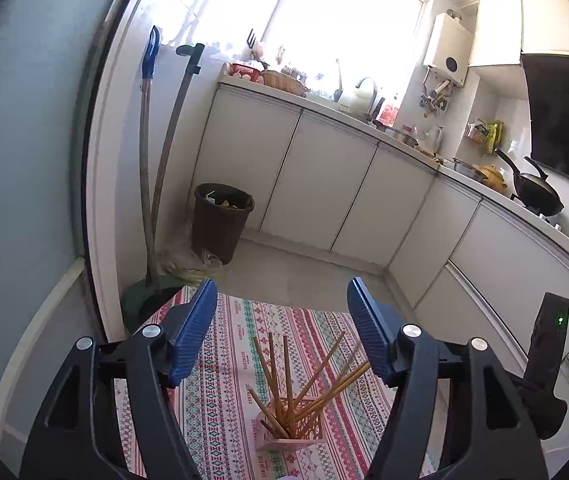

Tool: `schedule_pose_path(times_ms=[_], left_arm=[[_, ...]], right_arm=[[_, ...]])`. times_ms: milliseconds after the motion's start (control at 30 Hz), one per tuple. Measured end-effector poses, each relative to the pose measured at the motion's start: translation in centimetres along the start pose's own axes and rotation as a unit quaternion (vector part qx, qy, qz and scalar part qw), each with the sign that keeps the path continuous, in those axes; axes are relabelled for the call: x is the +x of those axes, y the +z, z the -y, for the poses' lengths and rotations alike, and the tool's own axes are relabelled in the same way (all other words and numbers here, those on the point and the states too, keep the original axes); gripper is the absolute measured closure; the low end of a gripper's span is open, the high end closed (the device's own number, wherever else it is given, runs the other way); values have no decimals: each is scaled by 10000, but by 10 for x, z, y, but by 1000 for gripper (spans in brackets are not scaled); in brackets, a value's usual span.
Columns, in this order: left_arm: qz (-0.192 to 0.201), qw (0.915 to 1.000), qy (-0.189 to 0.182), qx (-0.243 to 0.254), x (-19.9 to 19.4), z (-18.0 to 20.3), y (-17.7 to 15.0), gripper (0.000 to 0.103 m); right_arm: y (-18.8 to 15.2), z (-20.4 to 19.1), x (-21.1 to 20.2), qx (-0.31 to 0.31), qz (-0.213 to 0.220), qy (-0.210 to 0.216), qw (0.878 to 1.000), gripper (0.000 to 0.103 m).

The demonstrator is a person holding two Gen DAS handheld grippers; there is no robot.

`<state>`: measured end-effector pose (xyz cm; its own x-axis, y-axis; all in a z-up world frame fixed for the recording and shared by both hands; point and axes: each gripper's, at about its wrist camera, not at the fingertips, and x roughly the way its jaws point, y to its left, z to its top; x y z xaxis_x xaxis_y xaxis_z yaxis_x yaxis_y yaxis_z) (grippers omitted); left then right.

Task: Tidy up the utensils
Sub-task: 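Lower both chopsticks into the basket and open both tools, then move both open tools back from the basket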

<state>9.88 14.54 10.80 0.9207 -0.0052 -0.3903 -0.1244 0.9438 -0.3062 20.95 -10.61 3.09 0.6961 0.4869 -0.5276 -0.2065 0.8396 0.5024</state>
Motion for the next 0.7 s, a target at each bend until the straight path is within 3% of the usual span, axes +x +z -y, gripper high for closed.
schedule_pose_path(times_ms=[367, 533, 600, 700], left_arm=[[273, 9917, 842, 931, -7, 51, -40, 8], [268, 9860, 1270, 1047, -10, 61, -64, 7], [469, 9823, 1407, 1141, -17, 65, -72, 7], [769, 9797, 1380, 1233, -29, 72, -84, 7]], right_arm=[[-24, -11, -48, -799, 613, -867, 9911, 55], [-44, -8, -72, -1006, 914, -1285, 9824, 34], [-53, -4, -81, -1009, 1067, -1568, 9767, 21], [-66, 5, -96, -978, 1294, -1895, 9684, 10]])
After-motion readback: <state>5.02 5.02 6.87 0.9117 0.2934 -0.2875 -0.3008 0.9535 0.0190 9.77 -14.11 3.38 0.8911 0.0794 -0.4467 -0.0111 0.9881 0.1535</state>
